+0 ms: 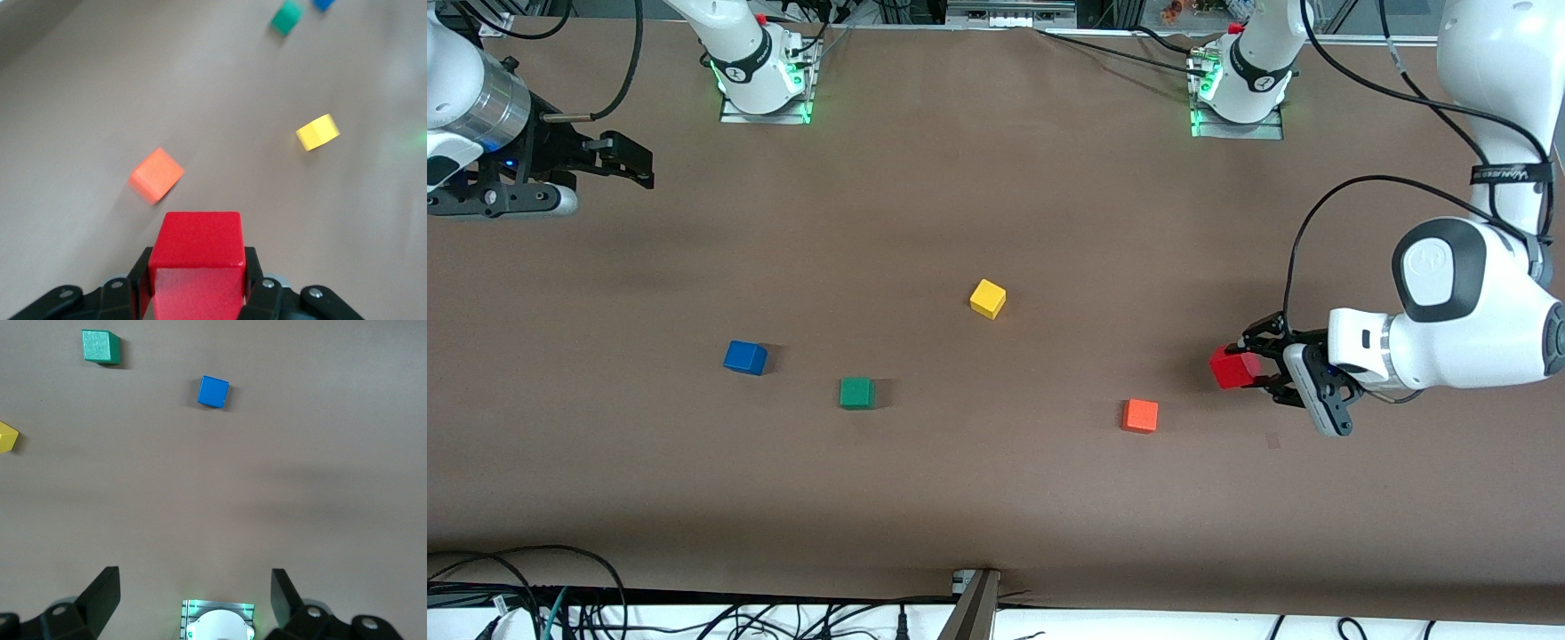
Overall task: Pass red block to right arm, stack on blue
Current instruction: 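Lift the red cube with the left gripper toward the table middle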
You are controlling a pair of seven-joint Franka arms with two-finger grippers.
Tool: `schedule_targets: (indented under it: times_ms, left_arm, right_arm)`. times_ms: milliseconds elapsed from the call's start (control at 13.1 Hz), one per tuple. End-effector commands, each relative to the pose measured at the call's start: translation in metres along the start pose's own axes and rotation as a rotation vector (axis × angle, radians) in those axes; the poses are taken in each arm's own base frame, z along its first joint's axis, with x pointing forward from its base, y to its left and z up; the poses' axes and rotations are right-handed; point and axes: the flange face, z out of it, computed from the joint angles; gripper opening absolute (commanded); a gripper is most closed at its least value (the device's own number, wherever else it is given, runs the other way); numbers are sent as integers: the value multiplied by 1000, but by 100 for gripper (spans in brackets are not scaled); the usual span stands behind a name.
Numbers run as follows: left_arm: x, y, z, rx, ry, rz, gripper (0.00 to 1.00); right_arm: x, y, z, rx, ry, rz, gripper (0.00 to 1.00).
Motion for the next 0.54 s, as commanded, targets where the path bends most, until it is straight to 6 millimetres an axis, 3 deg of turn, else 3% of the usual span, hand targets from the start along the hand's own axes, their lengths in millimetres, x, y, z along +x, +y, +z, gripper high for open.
schedule_targets:
  times_ms: [0, 153, 383, 460]
  left_arm:
    - [8, -7, 14, -89, 161, 162, 0]
    - [25, 1, 19, -126, 198, 238, 0]
    - [54, 22, 83, -336, 398, 241, 0]
    - [73, 30, 97, -336, 478, 389, 0]
  right_arm:
    - [-4, -1, -5, -3, -1, 10, 100]
    - [-4, -1, -5, -3, -1, 10, 100]
    - [-4, 0, -5, -3, -1, 12, 100]
    - [-4, -1, -5, -3, -1, 10, 100]
